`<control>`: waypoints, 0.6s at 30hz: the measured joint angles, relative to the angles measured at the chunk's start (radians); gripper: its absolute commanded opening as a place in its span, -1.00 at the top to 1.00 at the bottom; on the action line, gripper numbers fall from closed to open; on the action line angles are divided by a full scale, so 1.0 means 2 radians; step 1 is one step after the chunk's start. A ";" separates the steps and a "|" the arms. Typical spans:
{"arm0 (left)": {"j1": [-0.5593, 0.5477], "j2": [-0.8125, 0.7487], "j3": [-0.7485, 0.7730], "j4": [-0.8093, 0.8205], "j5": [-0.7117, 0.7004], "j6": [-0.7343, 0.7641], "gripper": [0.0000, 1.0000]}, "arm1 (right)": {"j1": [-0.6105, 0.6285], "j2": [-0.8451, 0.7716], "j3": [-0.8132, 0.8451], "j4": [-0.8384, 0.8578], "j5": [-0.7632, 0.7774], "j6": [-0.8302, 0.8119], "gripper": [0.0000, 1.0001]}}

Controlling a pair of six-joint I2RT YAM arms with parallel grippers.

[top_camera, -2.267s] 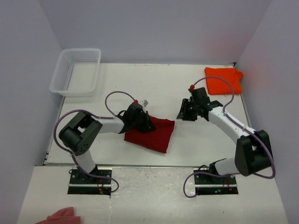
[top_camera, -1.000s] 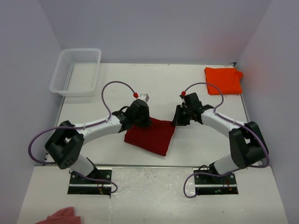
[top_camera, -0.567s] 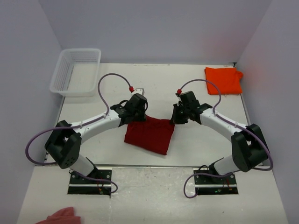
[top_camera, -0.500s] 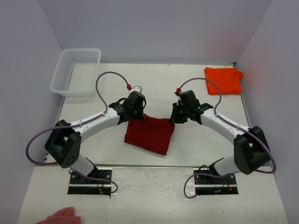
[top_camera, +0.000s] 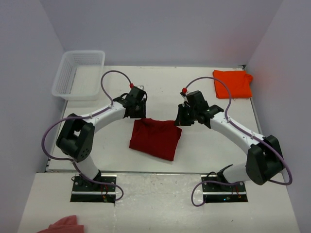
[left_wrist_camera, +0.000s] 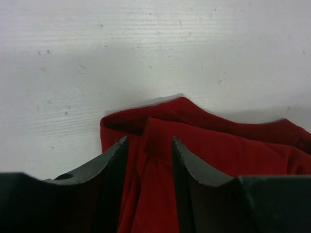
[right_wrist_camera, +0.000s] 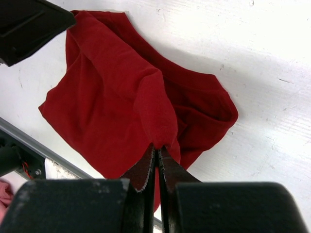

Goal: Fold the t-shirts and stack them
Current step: Fold the long partially folded tshirt into a neat square

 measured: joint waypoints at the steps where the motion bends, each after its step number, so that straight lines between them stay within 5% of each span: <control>1: 0.000 0.004 0.000 0.001 0.008 0.002 0.15 | 0.000 0.000 0.000 -0.001 0.000 0.000 1.00; 18: 0.009 0.024 -0.001 0.004 0.072 0.005 0.20 | 0.000 0.012 0.001 -0.001 0.002 -0.001 1.00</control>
